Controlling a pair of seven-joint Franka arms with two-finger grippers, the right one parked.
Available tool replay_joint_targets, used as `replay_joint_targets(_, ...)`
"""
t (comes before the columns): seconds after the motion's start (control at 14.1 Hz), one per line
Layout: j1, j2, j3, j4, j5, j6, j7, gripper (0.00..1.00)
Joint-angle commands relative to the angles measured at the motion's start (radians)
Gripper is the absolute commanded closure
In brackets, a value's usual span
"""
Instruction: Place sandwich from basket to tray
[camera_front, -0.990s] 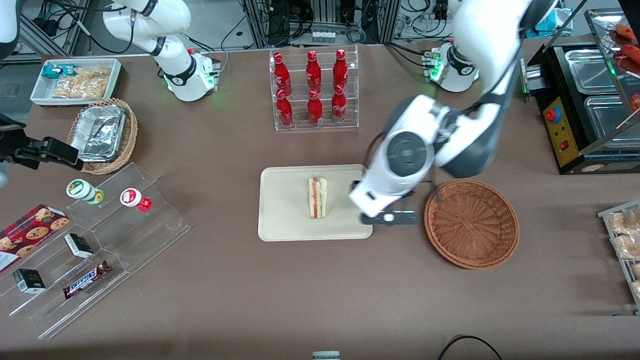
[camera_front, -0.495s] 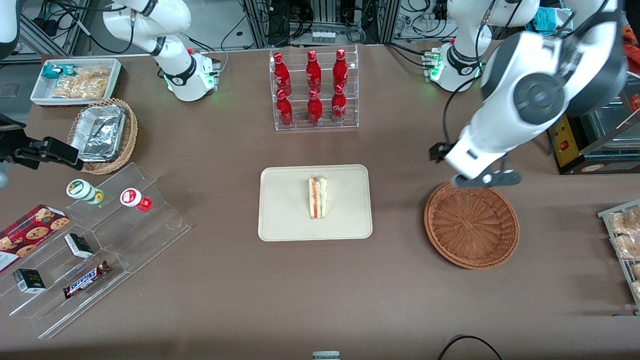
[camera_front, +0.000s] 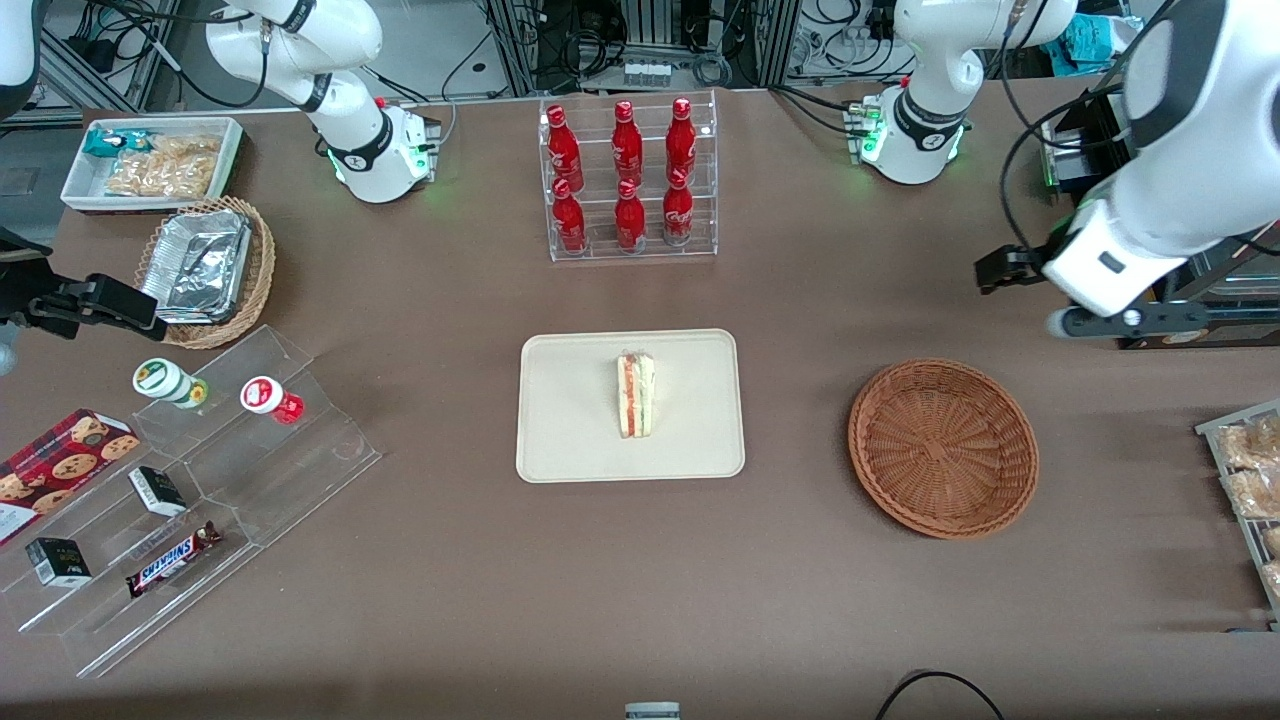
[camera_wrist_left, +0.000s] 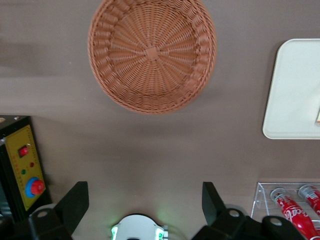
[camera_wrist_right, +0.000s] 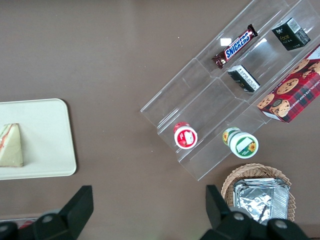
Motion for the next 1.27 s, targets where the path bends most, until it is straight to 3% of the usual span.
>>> replay_joint_targets(0.0, 0.013, -0.011, -0.015, 0.017, 0.011, -0.002, 0.023, 0.00)
replay_joint_targets(0.57, 0.013, 0.006, -0.015, 0.104, 0.009, 0.006, 0.021, 0.00)
replay_joint_targets(1.2, 0.014, 0.006, -0.015, 0.104, 0.009, 0.006, 0.015, 0.00)
